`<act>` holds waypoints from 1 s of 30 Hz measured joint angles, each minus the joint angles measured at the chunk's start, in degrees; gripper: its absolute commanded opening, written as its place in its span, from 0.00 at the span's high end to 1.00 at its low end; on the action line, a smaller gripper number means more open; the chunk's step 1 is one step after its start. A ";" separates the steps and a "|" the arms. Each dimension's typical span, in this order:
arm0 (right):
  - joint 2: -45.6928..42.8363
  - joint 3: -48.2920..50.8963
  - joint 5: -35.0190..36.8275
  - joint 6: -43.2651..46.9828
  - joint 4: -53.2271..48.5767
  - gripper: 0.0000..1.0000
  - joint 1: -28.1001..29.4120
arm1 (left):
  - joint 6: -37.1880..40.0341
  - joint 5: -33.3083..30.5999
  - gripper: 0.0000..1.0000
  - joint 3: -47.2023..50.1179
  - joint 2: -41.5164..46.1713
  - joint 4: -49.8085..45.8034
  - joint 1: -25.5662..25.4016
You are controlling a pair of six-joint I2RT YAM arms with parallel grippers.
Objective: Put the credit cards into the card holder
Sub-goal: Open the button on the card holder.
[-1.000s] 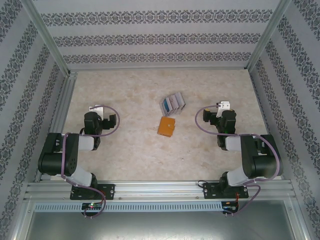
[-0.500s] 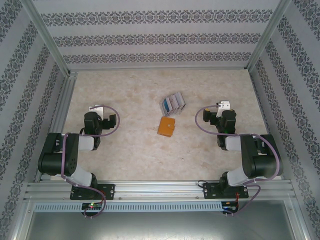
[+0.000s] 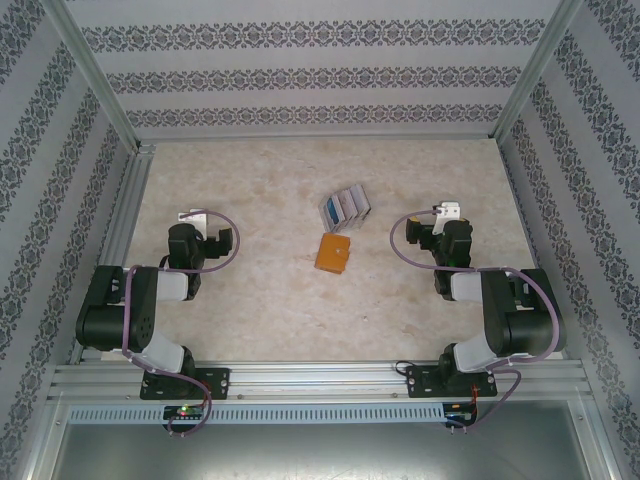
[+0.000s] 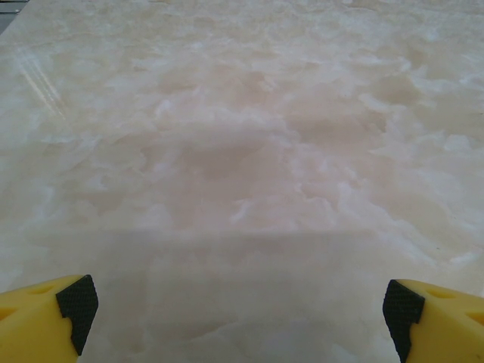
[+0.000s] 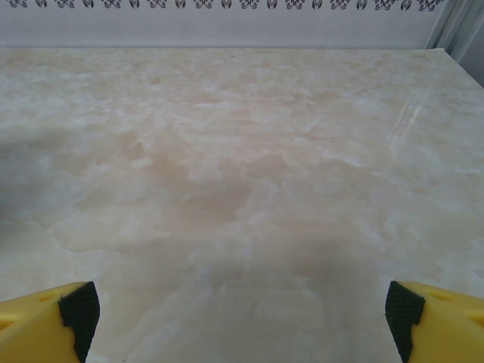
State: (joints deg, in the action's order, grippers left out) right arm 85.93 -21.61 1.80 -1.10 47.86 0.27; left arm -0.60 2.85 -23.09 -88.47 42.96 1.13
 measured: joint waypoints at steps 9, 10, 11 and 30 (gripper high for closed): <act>0.00 0.00 0.00 0.00 0.00 0.02 0.00 | 0.02 0.00 0.01 -0.20 0.00 0.00 0.00; 0.00 0.00 0.00 0.00 0.00 0.02 0.00 | 0.02 0.00 0.01 -0.17 0.00 0.00 0.00; 0.00 0.00 0.00 0.00 0.00 0.02 0.00 | 0.02 0.00 0.01 -0.17 0.00 0.00 0.00; -0.04 -0.04 0.00 0.00 -0.07 0.02 0.00 | -0.04 -0.42 0.01 -4.11 2.93 -5.42 0.00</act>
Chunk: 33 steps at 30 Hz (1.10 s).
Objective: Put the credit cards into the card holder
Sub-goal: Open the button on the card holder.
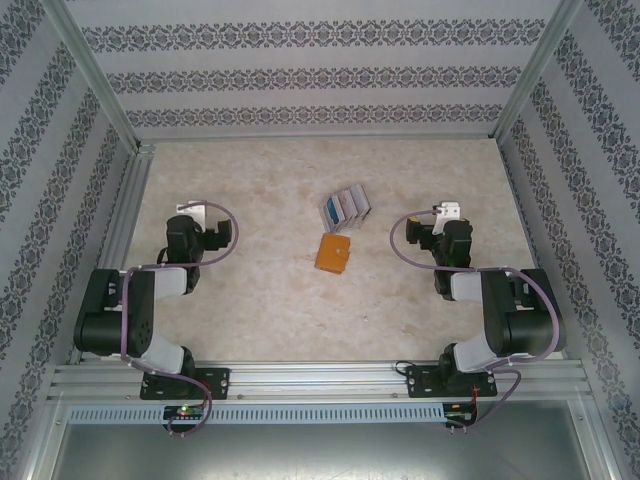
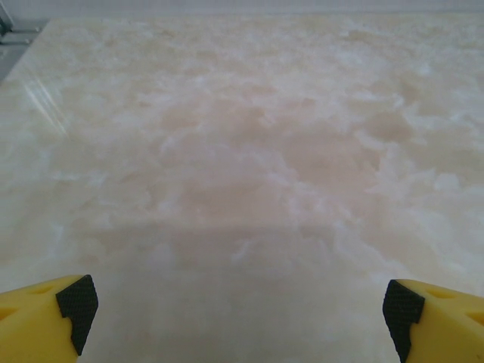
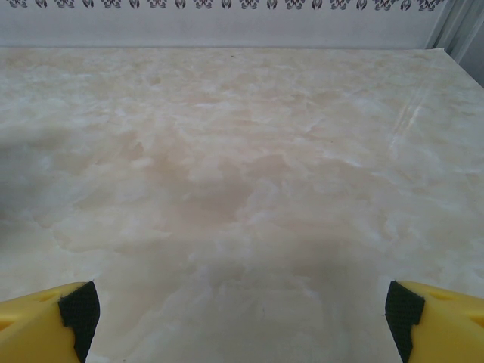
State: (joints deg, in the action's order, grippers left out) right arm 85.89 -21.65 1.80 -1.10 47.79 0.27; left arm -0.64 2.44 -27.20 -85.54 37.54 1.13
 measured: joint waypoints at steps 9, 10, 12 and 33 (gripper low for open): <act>-10.19 -2.75 0.02 -1.46 -11.47 0.02 0.26 | -4.61 -4.42 0.01 -3.43 12.24 -13.53 0.00; -11.91 -3.54 0.02 -2.60 -13.18 0.02 0.26 | -6.01 -4.81 0.01 -4.44 13.49 -15.63 0.00; -14.82 -4.83 -0.24 -5.38 -16.31 0.02 0.24 | -8.24 -5.05 0.01 -6.56 15.21 -19.32 0.00; -23.23 -22.80 -24.24 -31.17 -52.39 0.02 5.68 | -26.99 0.42 0.01 -19.28 15.82 -40.02 -0.04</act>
State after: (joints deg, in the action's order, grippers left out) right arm 62.65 -44.45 -22.44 -32.27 -4.60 5.96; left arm -27.64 2.85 -46.48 -69.71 -2.48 1.08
